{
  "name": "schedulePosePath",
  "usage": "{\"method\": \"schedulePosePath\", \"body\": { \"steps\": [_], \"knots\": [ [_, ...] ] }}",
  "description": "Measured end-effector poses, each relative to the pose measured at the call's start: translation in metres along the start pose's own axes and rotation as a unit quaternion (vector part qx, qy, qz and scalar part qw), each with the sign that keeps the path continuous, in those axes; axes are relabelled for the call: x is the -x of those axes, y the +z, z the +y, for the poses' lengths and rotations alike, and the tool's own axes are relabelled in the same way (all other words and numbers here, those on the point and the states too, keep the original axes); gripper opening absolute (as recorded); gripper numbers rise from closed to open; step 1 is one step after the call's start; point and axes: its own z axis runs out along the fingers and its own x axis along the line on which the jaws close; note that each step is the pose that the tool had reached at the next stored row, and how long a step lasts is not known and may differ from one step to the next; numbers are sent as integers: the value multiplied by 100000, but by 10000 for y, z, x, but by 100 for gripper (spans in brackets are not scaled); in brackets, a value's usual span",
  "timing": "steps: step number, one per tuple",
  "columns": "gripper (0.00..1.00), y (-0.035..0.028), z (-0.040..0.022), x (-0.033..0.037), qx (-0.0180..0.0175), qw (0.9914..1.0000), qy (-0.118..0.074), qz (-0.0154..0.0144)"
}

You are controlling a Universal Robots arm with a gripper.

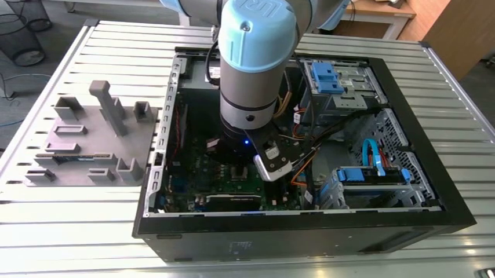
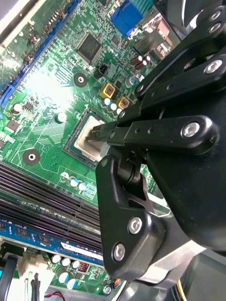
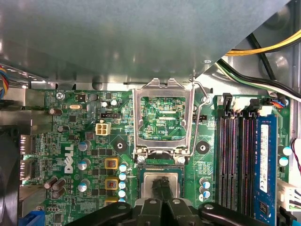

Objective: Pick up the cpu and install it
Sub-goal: 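Place the cpu into insertion slot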

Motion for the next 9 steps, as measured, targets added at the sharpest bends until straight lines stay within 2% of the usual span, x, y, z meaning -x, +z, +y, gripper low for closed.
{"method": "schedulePosePath", "body": {
  "steps": [5, 9],
  "knots": [
    [11, 7, 0, 0, -16, 100000, 0, -2],
    [11, 31, -2, -1, -220, 100000, -3, 20]
  ]
}}
